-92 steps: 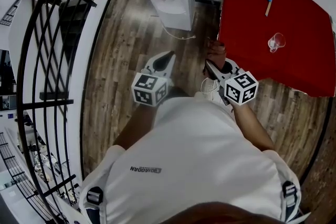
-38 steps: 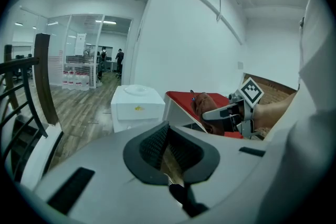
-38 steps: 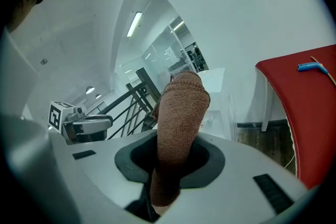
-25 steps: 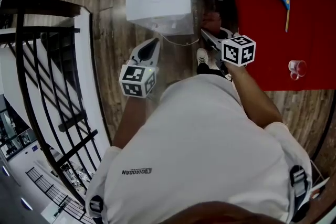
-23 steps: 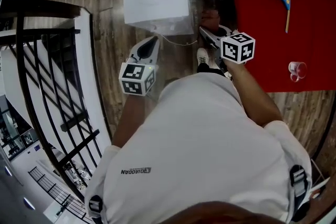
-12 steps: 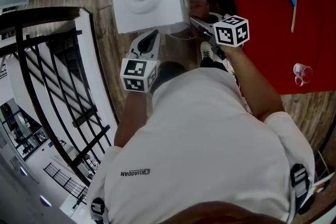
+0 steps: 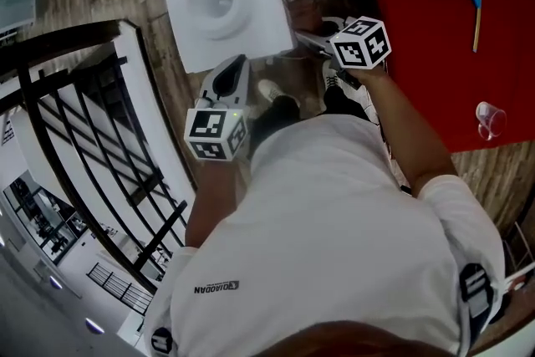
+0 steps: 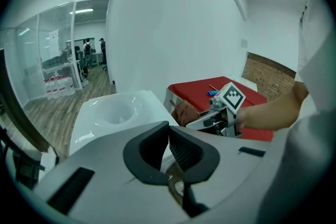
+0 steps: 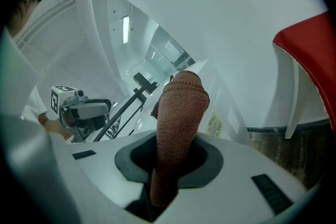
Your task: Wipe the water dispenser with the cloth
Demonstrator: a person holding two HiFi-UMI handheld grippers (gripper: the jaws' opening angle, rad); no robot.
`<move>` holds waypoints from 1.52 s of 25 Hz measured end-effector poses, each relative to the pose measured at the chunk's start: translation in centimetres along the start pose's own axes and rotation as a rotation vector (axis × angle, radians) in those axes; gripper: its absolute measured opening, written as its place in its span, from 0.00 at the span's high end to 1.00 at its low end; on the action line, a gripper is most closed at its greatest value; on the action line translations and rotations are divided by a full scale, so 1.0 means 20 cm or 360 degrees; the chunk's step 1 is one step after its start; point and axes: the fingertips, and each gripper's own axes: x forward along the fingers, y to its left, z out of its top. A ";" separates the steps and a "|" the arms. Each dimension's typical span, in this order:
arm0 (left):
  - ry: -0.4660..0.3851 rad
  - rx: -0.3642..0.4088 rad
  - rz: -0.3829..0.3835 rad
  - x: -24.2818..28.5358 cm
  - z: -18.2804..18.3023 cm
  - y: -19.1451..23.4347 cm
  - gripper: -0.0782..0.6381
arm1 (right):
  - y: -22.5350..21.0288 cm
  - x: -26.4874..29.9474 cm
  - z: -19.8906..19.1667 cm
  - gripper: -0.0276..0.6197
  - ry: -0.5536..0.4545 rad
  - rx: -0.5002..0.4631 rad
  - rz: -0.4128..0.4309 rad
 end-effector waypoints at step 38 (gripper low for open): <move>0.0102 -0.0056 0.0130 -0.01 -0.01 0.09 0.89 | -1.07 0.58 -0.83 0.85 0.0605 0.0478 -0.0465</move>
